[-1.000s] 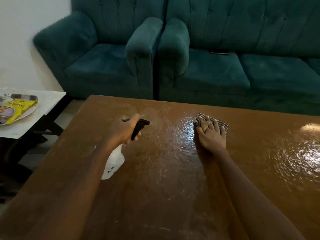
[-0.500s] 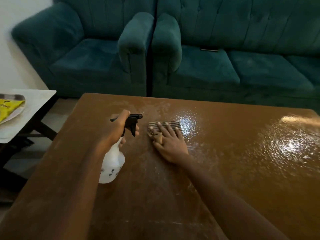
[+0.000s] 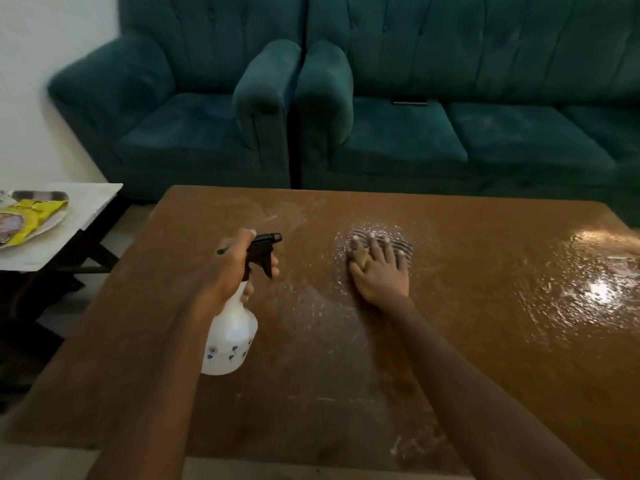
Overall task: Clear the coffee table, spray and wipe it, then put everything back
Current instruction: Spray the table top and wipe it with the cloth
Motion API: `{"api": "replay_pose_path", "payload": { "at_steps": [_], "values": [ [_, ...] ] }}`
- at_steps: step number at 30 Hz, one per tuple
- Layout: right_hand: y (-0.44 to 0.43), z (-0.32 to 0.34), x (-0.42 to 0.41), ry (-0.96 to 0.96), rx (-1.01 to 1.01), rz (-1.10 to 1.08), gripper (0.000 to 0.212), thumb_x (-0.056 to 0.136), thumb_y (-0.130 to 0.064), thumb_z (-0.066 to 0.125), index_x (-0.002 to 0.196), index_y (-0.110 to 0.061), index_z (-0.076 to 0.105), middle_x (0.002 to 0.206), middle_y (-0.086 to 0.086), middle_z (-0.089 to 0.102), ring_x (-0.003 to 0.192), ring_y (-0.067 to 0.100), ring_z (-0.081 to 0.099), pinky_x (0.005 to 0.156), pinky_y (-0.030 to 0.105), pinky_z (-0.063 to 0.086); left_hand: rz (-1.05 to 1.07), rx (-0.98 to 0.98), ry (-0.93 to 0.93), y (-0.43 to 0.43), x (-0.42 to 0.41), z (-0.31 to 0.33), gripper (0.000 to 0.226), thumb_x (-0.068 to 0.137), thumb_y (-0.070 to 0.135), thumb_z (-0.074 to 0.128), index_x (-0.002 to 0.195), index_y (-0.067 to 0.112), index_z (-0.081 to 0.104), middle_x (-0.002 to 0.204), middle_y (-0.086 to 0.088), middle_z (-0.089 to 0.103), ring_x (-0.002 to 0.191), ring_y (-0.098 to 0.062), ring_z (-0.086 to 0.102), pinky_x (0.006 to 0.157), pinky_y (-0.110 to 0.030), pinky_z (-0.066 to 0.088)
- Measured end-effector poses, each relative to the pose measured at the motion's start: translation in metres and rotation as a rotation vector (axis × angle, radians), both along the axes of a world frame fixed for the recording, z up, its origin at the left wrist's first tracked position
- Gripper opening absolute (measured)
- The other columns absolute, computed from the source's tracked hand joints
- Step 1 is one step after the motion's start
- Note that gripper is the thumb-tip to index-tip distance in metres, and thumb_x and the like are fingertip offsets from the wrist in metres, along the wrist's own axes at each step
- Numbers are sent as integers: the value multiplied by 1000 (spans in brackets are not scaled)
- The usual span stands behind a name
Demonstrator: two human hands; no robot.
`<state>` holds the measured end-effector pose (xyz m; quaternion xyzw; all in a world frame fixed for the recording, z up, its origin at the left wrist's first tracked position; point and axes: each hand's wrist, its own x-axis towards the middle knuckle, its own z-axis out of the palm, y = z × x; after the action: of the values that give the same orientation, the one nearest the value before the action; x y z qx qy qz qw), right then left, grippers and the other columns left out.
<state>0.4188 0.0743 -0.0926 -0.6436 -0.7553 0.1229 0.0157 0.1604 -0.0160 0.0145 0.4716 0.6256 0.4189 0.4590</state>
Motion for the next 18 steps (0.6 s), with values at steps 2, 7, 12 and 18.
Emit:
{"api": "replay_pose_path", "payload": {
  "at_steps": [2, 7, 12, 18],
  "values": [
    [-24, -1, -11, 11, 35, 237, 60, 99, -58, 21, 155, -41, 8, 164, -12, -7, 152, 18, -9, 120, 48, -5, 15, 8, -6, -10, 6, 1, 64, 106, 42, 27, 89, -1, 71, 81, -19, 75, 37, -24, 42, 36, -27, 36],
    [-53, -6, 36, 27, 78, 338, 56, 99, -53, 23, 154, -46, 16, 164, -18, -2, 151, 8, -8, 120, 39, -5, 38, -78, -2, -32, 19, 0, 67, 105, 47, 27, 85, 1, 72, 80, -14, 76, 38, -21, 41, 40, -27, 34],
    [-65, -9, 74, 28, 43, 78, 56, 100, -52, 21, 154, -39, 22, 164, -15, -6, 151, 10, -11, 120, 39, -7, 18, -130, 15, -50, 23, -5, 69, 106, 47, 26, 84, 1, 71, 81, -16, 75, 37, -19, 39, 41, -27, 32],
    [-66, -11, 69, 9, 0, 39, 58, 100, -55, 17, 156, -41, 7, 163, -15, -12, 150, 11, -16, 120, 41, -10, -98, -109, 13, -59, 12, -8, 68, 102, 51, 29, 81, 6, 75, 80, -15, 75, 35, -18, 42, 35, -23, 36]
  ]
}}
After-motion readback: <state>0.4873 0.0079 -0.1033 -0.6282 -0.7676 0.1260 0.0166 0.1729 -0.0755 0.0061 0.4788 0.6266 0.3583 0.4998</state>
